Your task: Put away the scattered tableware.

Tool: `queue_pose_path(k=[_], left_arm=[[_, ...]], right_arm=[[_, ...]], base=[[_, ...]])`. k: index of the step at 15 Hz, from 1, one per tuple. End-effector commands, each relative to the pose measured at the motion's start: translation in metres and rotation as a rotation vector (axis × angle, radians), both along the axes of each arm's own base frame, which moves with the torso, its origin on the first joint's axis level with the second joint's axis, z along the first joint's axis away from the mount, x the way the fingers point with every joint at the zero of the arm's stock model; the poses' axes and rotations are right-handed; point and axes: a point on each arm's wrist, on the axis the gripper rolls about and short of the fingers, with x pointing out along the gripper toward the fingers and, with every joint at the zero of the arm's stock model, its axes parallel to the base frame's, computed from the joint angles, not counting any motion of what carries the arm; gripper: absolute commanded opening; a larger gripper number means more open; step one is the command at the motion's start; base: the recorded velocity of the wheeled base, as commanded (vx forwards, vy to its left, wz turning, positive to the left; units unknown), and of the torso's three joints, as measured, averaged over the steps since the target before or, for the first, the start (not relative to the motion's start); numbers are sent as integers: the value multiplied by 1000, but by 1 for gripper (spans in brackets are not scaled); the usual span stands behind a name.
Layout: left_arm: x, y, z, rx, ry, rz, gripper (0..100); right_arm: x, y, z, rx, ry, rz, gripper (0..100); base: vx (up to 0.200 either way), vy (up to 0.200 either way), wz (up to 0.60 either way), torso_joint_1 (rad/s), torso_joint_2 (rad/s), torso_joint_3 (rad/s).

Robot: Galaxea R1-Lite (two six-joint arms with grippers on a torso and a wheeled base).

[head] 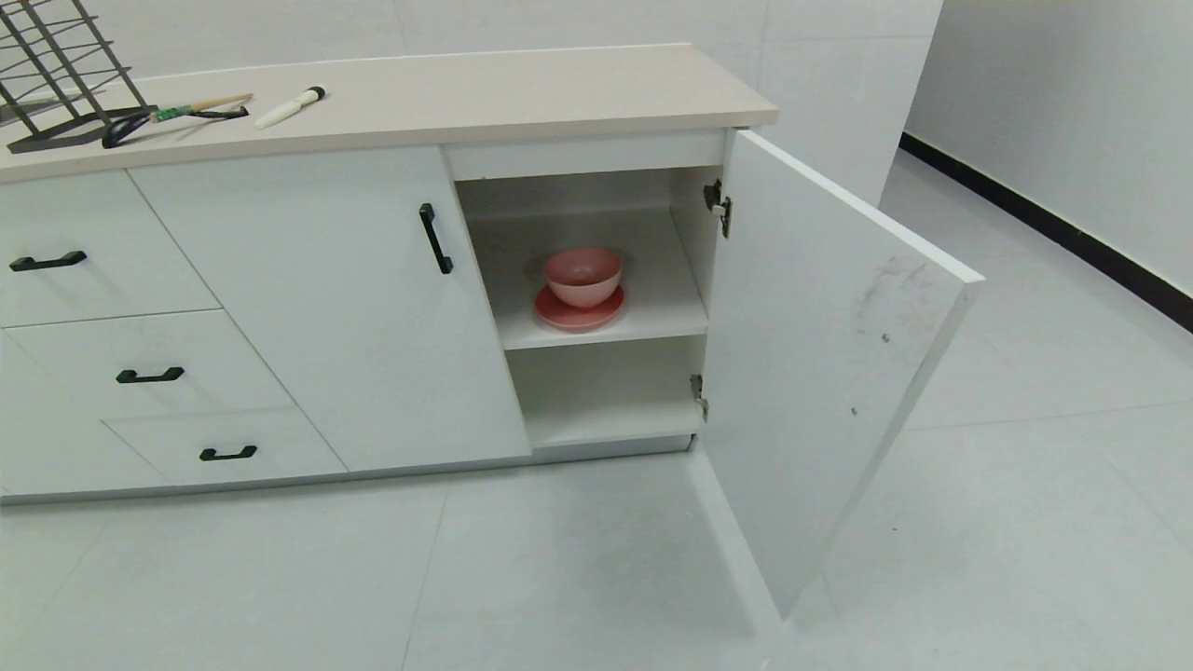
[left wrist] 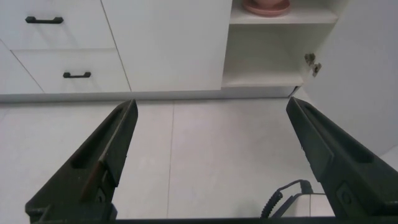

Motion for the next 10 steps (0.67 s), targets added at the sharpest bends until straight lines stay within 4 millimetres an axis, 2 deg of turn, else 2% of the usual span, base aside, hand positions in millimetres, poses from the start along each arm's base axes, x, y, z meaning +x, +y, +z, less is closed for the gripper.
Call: queue_pose_path(k=[1, 2, 3, 4, 7, 10], left_arm=[[0, 0, 0, -1, 1, 0, 100], [0, 0, 0, -1, 1, 0, 100], [0, 0, 0, -1, 1, 0, 100], [0, 0, 0, -1, 1, 0, 100], [0, 0, 0, 0, 1, -1, 100], [0, 0, 0, 0, 1, -1, 100]], right_arm=[[52, 2, -21, -21, 159, 34, 0], [65, 3, -21, -24, 161, 59, 0], [65, 3, -21, -24, 161, 59, 0], [81, 4, -20, -30, 181, 94, 0], [107, 6, -13, -36, 158, 127, 0], [125, 7, -20, -53, 173, 166, 0]], base=[[0, 0, 0, 0, 0, 0], [0, 0, 0, 0, 0, 0], [0, 0, 0, 0, 0, 0], [0, 0, 0, 0, 0, 0], [0, 0, 0, 0, 0, 0], [0, 0, 0, 0, 0, 0]])
